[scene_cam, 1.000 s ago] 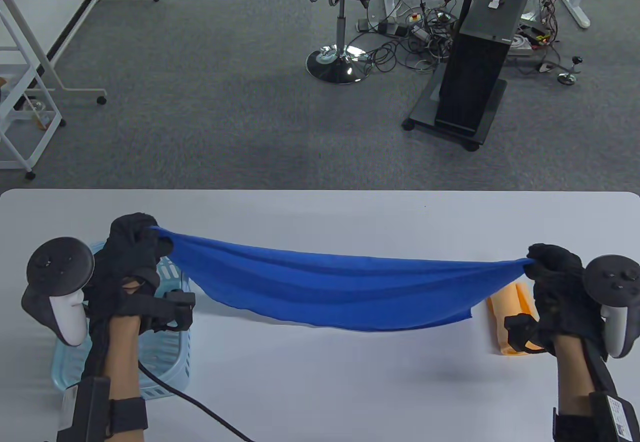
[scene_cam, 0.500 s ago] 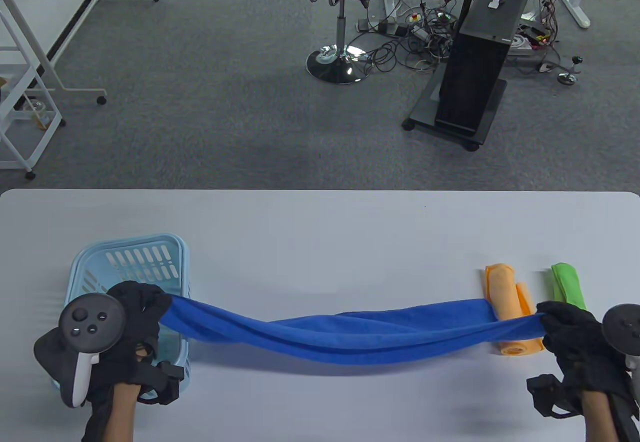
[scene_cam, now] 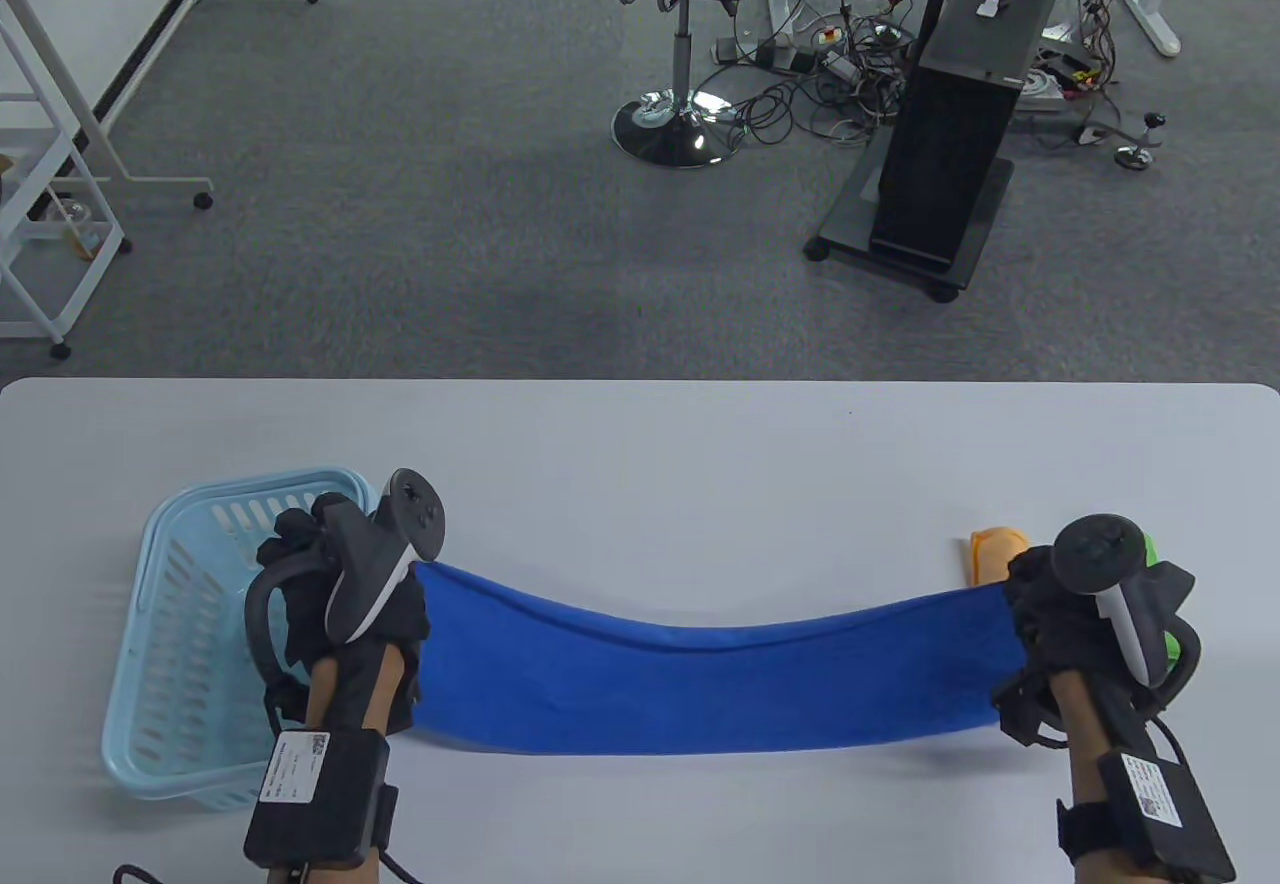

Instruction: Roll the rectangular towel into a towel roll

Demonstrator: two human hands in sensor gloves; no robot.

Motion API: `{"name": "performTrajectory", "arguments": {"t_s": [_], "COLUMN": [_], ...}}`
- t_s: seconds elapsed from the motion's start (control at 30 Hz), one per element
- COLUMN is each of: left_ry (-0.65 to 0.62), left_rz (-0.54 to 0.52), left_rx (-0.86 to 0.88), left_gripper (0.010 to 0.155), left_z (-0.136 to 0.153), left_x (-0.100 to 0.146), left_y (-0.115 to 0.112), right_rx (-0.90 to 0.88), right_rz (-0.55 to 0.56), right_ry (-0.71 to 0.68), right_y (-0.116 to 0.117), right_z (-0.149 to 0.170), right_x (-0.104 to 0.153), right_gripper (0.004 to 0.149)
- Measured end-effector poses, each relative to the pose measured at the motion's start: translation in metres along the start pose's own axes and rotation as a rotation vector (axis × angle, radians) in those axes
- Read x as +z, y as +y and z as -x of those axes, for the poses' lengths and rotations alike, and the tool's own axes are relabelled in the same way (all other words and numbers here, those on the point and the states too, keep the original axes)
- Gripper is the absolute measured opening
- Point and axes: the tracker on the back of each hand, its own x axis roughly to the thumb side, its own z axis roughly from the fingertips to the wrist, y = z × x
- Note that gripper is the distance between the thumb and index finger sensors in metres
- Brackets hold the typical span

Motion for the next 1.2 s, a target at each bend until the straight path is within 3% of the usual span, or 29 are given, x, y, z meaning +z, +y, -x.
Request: {"name": "performTrajectory", "arguments": {"t_s": [0.1, 0.23, 0.37, 0.47, 0.53, 0.6, 0.7, 0.8, 0.87, 0.97, 1.13, 1.2], "left_ry": [0.006, 0.001, -0.064, -0.255, -0.357, -0.424, -0.45, -0.478, -0.505, -0.547, -0.594, -0.592], "left_rz": [0.061, 0.03, -0.025, -0.082, -0.102, -0.098, 0.033, 0.11, 0.12, 0.166, 0.152, 0.146], "left_rx": [-0.07, -0.14, -0.127, -0.034, 0.052, 0.15, 0.192, 0.213, 0.178, 0.134, -0.029, -0.074], "left_gripper": [0.067, 0.082, 0.074, 0.057, 0.052, 0.047, 0.042, 0.047, 0.056, 0.065, 0.071, 0.065], "left_z": [-0.002, 0.002, -0.005, -0.034, -0.061, -0.09, -0.128, -0.148, -0.154, -0.16, -0.173, -0.176], "left_x": [-0.003, 0.001, 0.018, 0.046, 0.067, 0.087, 0.106, 0.113, 0.117, 0.121, 0.131, 0.128], "left_y": [-0.002, 0.009, 0.025, 0.027, 0.017, -0.007, -0.06, -0.109, -0.131, -0.145, -0.154, -0.161], "right_rx": [0.029, 0.052, 0.042, 0.042, 0.039, 0.035, 0.089, 0.144, 0.162, 0.171, 0.246, 0.335], "right_rz": [-0.038, -0.037, -0.023, -0.018, -0.054, -0.131, -0.209, -0.259, -0.29, -0.317, -0.349, -0.353], "right_ry": [0.008, -0.001, -0.029, -0.088, -0.17, -0.254, -0.35, -0.433, -0.476, -0.501, -0.532, -0.533], "right_y": [0.003, -0.009, -0.024, -0.026, -0.017, 0.001, 0.039, 0.08, 0.105, 0.132, 0.17, 0.183], "right_z": [-0.001, -0.004, -0.013, -0.033, -0.054, -0.077, -0.108, -0.13, -0.142, -0.157, -0.181, -0.186], "right_x": [-0.001, 0.006, 0.018, 0.029, 0.039, 0.049, 0.067, 0.081, 0.087, 0.09, 0.095, 0.097], "right_gripper": [0.058, 0.068, 0.071, 0.07, 0.069, 0.067, 0.065, 0.064, 0.064, 0.068, 0.076, 0.07]}}
